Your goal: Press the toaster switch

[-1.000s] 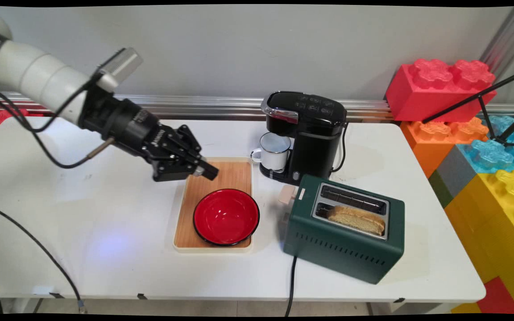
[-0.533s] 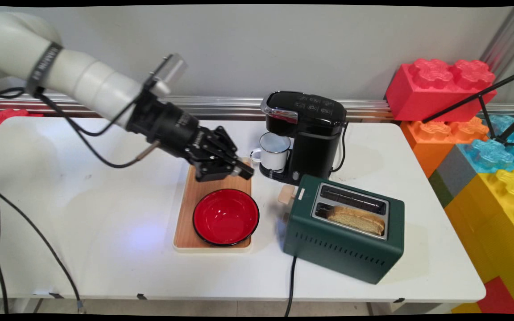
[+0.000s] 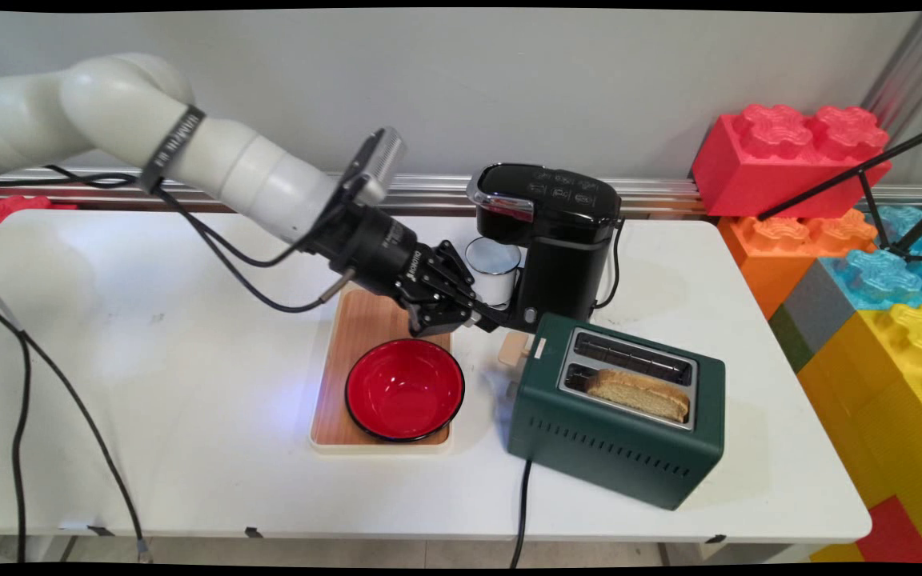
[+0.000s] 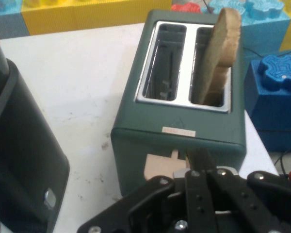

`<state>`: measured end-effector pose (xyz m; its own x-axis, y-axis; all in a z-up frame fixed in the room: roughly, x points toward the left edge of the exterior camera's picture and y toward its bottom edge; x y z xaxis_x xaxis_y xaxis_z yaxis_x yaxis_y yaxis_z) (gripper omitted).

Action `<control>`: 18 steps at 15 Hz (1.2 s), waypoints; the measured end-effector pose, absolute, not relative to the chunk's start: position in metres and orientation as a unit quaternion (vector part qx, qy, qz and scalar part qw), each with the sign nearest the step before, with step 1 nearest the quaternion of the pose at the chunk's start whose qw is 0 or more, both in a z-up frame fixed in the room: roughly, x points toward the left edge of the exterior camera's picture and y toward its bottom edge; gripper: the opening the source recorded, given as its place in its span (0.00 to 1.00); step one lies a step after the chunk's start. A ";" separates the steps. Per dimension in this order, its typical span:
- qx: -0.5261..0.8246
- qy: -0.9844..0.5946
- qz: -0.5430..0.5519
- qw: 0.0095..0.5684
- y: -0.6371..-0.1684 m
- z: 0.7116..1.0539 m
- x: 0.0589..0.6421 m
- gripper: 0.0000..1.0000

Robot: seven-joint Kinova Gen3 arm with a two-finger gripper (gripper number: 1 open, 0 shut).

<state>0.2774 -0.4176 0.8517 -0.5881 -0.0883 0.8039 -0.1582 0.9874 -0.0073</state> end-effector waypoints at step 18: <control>0.068 -0.895 0.026 0.440 -0.445 0.803 0.245 0.00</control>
